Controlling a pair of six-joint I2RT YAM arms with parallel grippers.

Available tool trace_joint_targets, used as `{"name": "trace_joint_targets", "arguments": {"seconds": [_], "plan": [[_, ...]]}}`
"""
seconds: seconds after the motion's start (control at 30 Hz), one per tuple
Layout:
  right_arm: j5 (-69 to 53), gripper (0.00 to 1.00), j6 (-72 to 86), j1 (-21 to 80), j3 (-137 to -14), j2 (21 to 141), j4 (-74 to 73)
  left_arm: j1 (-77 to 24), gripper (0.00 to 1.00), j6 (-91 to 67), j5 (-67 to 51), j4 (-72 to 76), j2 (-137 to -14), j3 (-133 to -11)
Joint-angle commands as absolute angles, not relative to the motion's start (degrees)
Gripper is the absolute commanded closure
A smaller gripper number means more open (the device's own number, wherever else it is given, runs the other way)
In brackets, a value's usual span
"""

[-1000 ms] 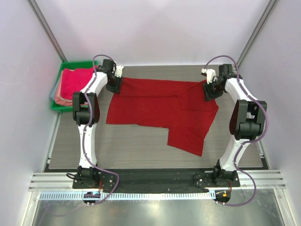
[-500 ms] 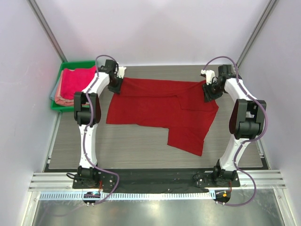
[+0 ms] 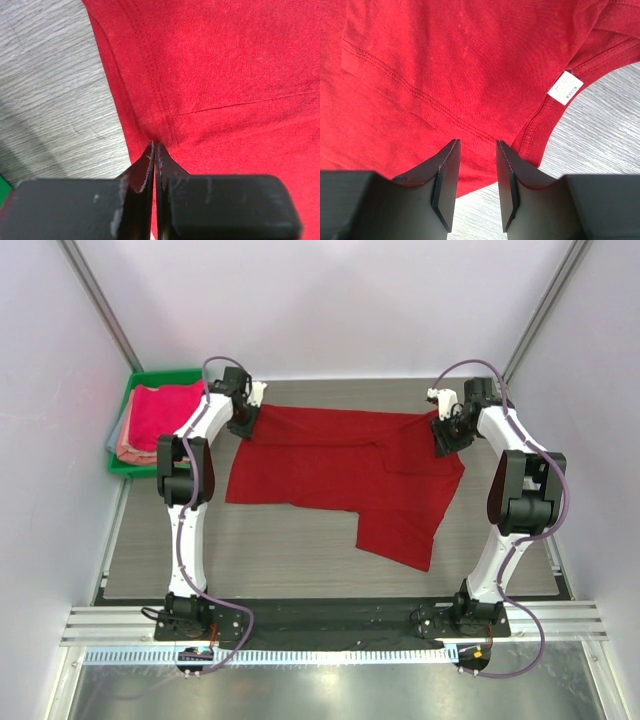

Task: Fold and stack the t-shirts
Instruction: Fold the tshirt

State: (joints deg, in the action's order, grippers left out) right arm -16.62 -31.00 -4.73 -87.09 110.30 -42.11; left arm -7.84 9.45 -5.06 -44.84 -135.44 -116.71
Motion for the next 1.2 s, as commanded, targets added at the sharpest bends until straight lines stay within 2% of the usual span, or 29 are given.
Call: {"name": "trace_joint_targets", "arguments": {"seconds": [0.0, 0.17, 0.67, 0.9, 1.17], "plan": [[-15.6, 0.6, -31.6, -4.9, -87.5, 108.2, -42.0, -7.7, 1.0, 9.9, -4.2, -44.7, -134.0, -116.3], [-15.1, 0.61, -32.3, -6.1, -86.3, 106.4, -42.1, -7.6, 1.0, 11.0, -1.8, -43.4, -130.7, -114.9], [-13.4, 0.56, -33.4, -7.7, -84.1, 109.2, -43.2, -7.6, 0.99, 12.5, -0.5, -43.5, -131.2, -114.4], [-13.7, 0.59, -33.3, -8.3, -84.6, 111.7, -44.2, -7.6, 0.98, 12.6, 1.1, -43.6, -131.1, -114.3], [-14.0, 0.64, -33.1, -8.7, -85.4, 113.8, -44.8, -7.6, 0.92, 12.7, 1.6, -43.7, -131.6, -114.5]]}}
